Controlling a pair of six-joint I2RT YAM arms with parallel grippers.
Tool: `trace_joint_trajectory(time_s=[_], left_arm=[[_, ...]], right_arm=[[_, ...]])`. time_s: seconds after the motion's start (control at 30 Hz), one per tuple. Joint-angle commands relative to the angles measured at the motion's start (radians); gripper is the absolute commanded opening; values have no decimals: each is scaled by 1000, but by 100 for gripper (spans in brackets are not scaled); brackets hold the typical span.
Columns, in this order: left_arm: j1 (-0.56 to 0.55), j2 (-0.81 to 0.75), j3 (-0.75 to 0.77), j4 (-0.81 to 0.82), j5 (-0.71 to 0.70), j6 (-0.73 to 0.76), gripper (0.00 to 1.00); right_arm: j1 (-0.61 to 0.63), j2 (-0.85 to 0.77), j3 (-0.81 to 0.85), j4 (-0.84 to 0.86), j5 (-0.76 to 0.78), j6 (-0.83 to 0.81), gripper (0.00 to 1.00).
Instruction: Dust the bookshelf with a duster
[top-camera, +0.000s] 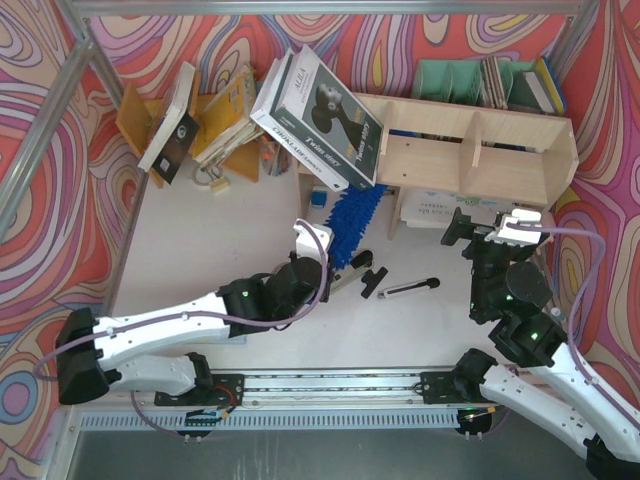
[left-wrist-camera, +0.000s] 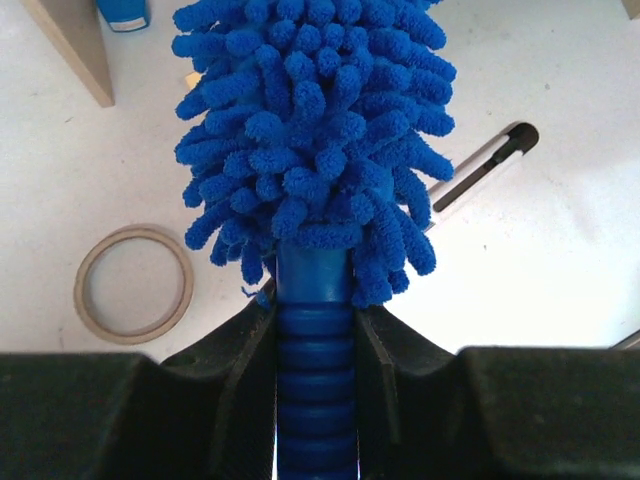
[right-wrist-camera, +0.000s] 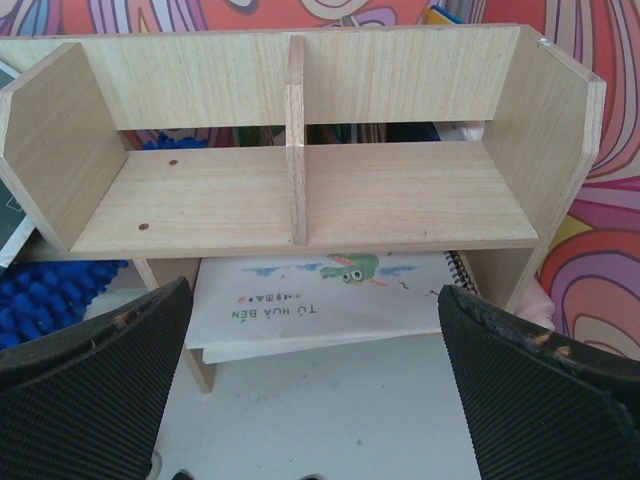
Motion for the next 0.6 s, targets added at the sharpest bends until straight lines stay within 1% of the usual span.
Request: trace_joint_trajectory(time_s=[0.0, 0.2, 0.43, 0.57], left_arm=[[-6, -117, -52, 63, -98, 28, 0], [22, -231, -129, 6, -140, 1, 0], [64, -365, -198, -88, -230, -29, 0], [91, -415, -219, -112, -220, -29, 0]], right_arm=[[-4, -3, 2, 40, 5, -35, 99], [-5, -1, -12, 66, 3, -52, 99], [-6, 38, -15, 86, -10, -70, 99], [-6, 60, -12, 85, -10, -72, 99]])
